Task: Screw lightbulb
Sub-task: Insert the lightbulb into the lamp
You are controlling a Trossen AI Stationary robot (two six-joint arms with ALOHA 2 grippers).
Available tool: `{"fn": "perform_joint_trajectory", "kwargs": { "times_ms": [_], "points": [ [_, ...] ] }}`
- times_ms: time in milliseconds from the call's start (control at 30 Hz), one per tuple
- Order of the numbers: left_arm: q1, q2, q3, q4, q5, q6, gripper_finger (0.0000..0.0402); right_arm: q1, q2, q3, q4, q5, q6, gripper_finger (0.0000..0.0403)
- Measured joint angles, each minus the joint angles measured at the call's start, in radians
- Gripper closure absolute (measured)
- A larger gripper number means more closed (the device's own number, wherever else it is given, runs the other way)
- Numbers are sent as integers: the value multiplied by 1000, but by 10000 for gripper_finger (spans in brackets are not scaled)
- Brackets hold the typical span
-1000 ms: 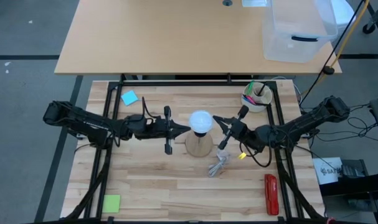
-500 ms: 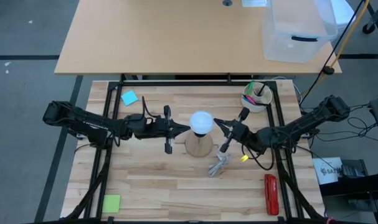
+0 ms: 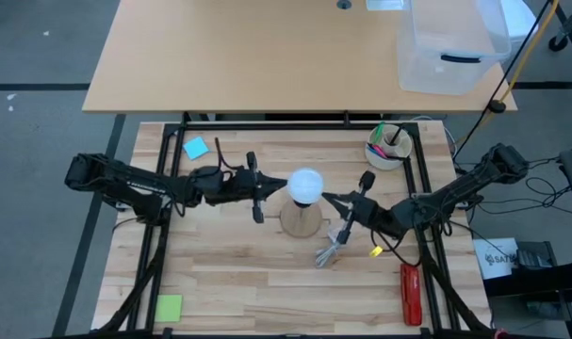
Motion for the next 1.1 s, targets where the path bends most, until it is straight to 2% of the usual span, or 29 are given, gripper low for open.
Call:
{"fn": "perform_joint_trajectory", "kwargs": {
  "times_ms": [167,333,533,833,1100],
  "points": [
    [16,1,0,-19,11,-10,401,5,2,0,-13,3,1,403],
    [21,0,0,-19,-9,-5,401,11,11,-3,-24,-57,1,403],
    [20,-59,0,-23,-16,27,401,45,12,-3,-76,-47,4,403],
    [-34,-117,0,-58,-2,50,401,41,11,-3,-71,150,-24,403],
    [-90,-91,0,-52,6,54,401,-32,11,-2,12,166,-70,403]
  ]
}}
